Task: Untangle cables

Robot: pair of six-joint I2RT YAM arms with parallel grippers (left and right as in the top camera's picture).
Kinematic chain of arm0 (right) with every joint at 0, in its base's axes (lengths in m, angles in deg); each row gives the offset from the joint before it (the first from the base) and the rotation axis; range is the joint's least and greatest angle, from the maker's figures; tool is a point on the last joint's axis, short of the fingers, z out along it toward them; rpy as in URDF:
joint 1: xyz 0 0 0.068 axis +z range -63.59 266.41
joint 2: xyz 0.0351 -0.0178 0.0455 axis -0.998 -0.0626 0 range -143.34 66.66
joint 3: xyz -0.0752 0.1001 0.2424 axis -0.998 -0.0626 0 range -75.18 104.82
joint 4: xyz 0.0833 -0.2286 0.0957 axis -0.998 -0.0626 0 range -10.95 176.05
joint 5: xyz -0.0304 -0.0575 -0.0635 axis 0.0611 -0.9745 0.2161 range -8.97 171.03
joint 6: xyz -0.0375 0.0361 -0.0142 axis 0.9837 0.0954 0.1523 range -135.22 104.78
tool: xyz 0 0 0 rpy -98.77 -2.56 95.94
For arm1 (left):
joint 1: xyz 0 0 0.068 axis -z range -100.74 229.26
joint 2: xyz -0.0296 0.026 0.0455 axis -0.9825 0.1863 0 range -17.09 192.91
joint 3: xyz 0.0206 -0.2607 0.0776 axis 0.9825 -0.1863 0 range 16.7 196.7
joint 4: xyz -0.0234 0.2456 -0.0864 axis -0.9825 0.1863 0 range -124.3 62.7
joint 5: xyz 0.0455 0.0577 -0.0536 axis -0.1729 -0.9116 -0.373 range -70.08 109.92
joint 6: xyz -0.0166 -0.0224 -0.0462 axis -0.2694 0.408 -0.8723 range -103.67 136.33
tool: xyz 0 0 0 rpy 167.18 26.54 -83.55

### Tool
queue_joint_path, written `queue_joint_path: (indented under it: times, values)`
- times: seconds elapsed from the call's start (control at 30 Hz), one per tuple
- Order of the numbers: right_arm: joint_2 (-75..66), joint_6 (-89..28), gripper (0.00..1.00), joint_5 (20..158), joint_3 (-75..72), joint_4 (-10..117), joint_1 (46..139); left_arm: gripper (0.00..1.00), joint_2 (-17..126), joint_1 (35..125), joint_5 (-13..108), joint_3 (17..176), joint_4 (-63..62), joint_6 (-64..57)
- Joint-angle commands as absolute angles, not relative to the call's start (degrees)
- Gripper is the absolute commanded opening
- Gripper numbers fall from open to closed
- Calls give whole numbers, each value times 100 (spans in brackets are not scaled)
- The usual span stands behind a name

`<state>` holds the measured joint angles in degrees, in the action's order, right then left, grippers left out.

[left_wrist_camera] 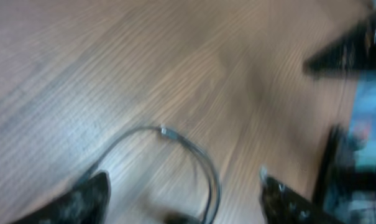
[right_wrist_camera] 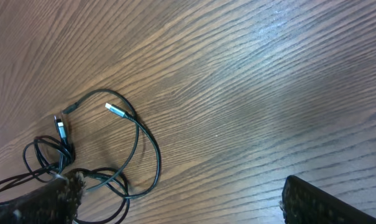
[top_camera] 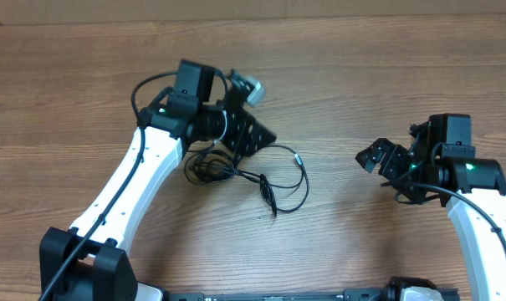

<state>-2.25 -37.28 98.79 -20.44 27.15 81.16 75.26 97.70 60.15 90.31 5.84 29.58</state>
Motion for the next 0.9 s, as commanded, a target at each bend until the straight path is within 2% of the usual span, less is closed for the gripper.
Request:
queue_joint_path:
  times: [0.0, 0.07, 0.13, 0.2, 0.4, 0.57, 0.6, 0.63, 0.67, 0.7, 0.87]
  values:
    - [-183, -3717, 100, 9863, -2009, 2735, 8081, 81, 7463, 9722, 5928, 9068, 1338, 5293]
    - [-183, -3551, 100, 9866, -2009, 2691, 8081, 85, 7463, 9658, 5571, 9070, 1854, 6084]
    - [-183, -3527, 100, 9868, -2009, 2722, 8081, 100, 7463, 9632, 5259, 9068, 2483, 7415]
    - [-183, -3527, 100, 9868, -2009, 2761, 8081, 100, 7474, 9656, 5136, 9068, 2627, 7986]
    - [-183, -3527, 100, 9870, -2009, 2737, 8081, 99, 7959, 9921, 4933, 9068, 2675, 8064]
    - [-183, -3525, 100, 9870, -2009, 2737, 8081, 91, 8521, 10185, 4929, 9068, 2621, 8069]
    - [-183, -3525, 100, 9870, -2009, 2735, 8081, 84, 8654, 10222, 4929, 9068, 2588, 8066]
    - [-183, -3527, 100, 9868, -2009, 2735, 8081, 66, 8711, 10229, 4931, 9068, 2566, 8066]
    - [-183, -3525, 100, 9868, -2009, 2735, 8081, 17, 8750, 10229, 4931, 9068, 2557, 8066]
    - [-183, -3525, 100, 9868, -2009, 2735, 8081, 4, 8752, 10229, 4933, 9068, 2557, 8064]
    - [-183, -3525, 100, 9870, -2009, 2665, 8081, 4, 8720, 10229, 5014, 9079, 2564, 7996]
